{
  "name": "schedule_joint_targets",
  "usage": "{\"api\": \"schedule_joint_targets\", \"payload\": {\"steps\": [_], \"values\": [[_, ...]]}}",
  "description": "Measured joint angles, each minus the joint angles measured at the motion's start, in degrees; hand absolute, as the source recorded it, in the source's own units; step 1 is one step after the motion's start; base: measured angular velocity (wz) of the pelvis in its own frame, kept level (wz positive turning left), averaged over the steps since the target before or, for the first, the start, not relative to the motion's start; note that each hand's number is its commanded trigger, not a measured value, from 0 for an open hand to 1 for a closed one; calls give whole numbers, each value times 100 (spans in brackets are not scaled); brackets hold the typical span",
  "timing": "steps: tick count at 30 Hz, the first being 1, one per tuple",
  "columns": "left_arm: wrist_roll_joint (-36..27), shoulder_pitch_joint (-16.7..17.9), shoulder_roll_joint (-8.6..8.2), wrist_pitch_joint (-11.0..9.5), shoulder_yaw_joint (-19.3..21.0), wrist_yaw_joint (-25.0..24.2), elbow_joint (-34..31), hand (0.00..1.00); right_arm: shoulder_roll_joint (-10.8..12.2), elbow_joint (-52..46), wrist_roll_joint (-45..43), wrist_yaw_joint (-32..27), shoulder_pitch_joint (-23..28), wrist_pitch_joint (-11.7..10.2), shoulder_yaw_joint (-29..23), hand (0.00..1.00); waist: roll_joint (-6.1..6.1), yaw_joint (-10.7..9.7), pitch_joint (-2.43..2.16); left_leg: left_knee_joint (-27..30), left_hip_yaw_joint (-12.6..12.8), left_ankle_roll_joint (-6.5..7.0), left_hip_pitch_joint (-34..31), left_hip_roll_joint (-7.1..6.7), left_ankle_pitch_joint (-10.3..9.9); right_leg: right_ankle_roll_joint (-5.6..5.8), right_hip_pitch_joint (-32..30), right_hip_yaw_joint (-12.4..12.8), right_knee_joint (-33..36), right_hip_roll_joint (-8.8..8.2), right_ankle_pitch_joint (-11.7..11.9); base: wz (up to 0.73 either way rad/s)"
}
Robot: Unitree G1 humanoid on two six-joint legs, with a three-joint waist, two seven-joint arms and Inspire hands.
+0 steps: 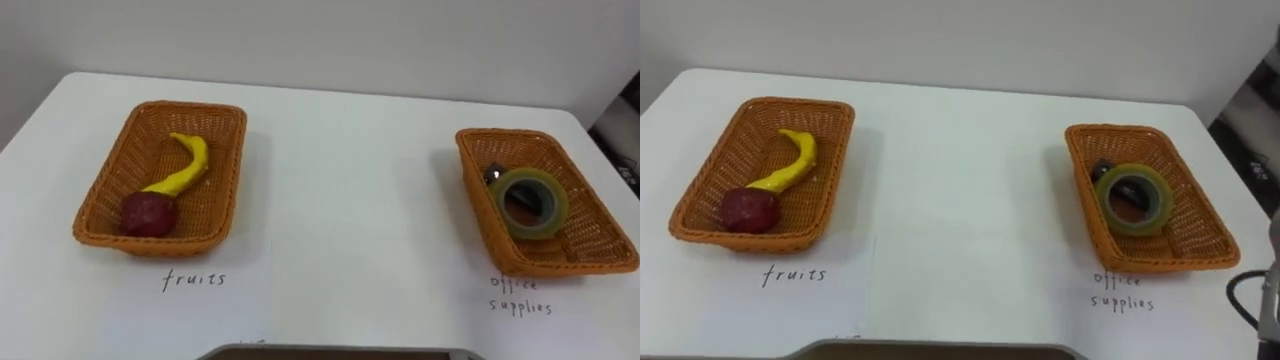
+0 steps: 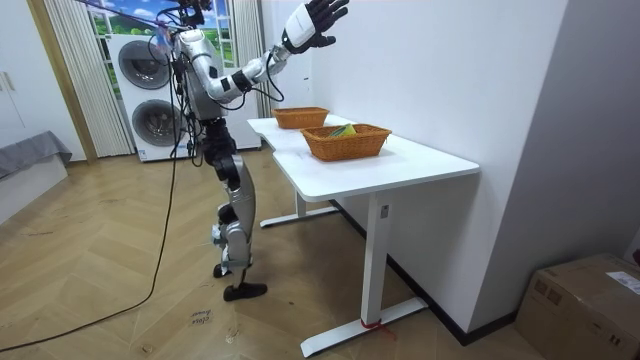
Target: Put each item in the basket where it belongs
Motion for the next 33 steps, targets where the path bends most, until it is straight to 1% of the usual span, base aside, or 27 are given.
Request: {"api": "schedule_joint_targets", "payload": {"steps": [1,2,3,4,5,7,9,11,12,13,14,16,20,22,24,25,27,30,31,33], "values": [[-2,34,21,-8,1,7,14,0,-23,-21,141,-79,162,-5,-20,0,-26,-4,9,0,28,-3,0,9,-7,-4,-12,12,5,6,3,-15],[1,49,31,-9,-1,12,13,0,-23,-32,218,-96,252,-15,-39,0,-13,-15,4,1,28,-4,-5,11,-8,-5,-14,10,4,7,3,-5],[15,51,39,-28,3,17,13,0,-20,-31,322,-158,448,-42,-82,0,-5,-31,10,-2,29,-5,-13,12,-8,-5,-20,8,-1,8,3,0],[27,52,34,-30,4,17,10,0,-15,-31,403,-231,638,-46,-140,0,-15,-33,4,-4,29,-4,-32,11,-9,-4,-40,8,2,7,3,0],[27,52,33,-30,4,16,10,0,-13,-30,441,-285,714,-46,-169,0,-24,-38,2,-4,29,-4,-45,9,-9,-4,-53,11,2,6,3,0],[27,69,34,-29,4,16,11,0,8,-30,461,-510,884,-47,-206,0,7,-135,1,-3,31,0,-73,7,-11,-4,-74,18,-7,6,1,0],[26,89,32,-27,-1,16,10,0,13,-30,469,-667,1012,-55,-210,0,34,-149,-1,-5,53,1,-69,10,-18,-4,-80,60,-8,13,-2,-4],[-40,78,36,-28,-3,19,2,0,30,-29,658,-777,1158,-78,-211,0,53,-179,-2,-11,64,2,-54,12,-19,-4,-72,67,-11,13,-2,-5],[-121,78,34,-27,-27,27,-1,0,84,-22,919,-811,1188,-99,-210,0,85,-171,1,-30,105,0,-14,18,-21,-4,-57,94,-14,20,-2,-14],[-192,112,17,-27,-37,28,-3,0,144,-1,1239,-879,1192,-121,-211,0,103,-166,27,-34,154,0,4,23,-31,-3,-52,135,-27,30,-3,-16],[-194,112,9,-27,-37,29,-10,0,170,1,1385,-921,1202,-125,-213,0,104,-168,27,-33,154,1,3,22,-35,-2,-52,142,-34,31,-3,-12],[-194,72,10,-31,-36,108,-23,0,255,22,2163,-1096,1381,-239,-216,0,132,-173,22,-23,156,8,-5,18,-42,2,-44,142,-104,31,-5,0],[-231,58,11,-37,-32,243,-102,0,379,287,2979,-1323,1604,-338,-236,0,183,-191,27,-8,155,17,-11,17,-63,14,-62,147,-107,29,-13,0],[-293,93,7,-55,-20,269,-117,0,567,600,3404,-1502,1631,-479,-412,0,216,-188,23,-27,151,20,-16,7,-68,31,-60,134,-103,23,-28,0],[-290,102,6,-55,-20,274,-118,0,715,889,3635,-1659,1630,-495,-527,0,234,-190,14,-49,150,23,-16,1,-68,34,-47,135,-96,22,-29,0],[-289,87,6,-55,-19,274,-118,0,825,1028,3741,-1750,1631,-496,-611,0,256,-193,13,-79,152,25,-11,-3,-66,35,-55,135,-97,22,-30,0],[-253,84,1,-51,-20,274,-132,0,882,1316,3946,-1846,1631,-547,-611,0,282,-224,12,-98,150,26,-9,-4,-65,37,-55,135,-101,22,-31,0],[-218,93,-7,-51,-19,273,-134,0,1004,1805,4161,-1976,1633,-656,-608,0,283,-263,10,-104,128,25,-19,0,-66,37,-53,112,-107,24,-32,7],[-220,76,-18,-54,-19,273,-137,0,1031,2016,4285,-2004,1667,-682,-614,0,281,-304,8,-100,92,26,-38,-7,-68,43,-54,78,-110,17,-40,12],[-220,77,-35,-56,-21,273,-215,0,1077,2134,4549,-2058,1857,-684,-615,0,293,-313,3,-101,66,29,-52,-14,-71,48,-62,76,-110,12,-63,8]]}}
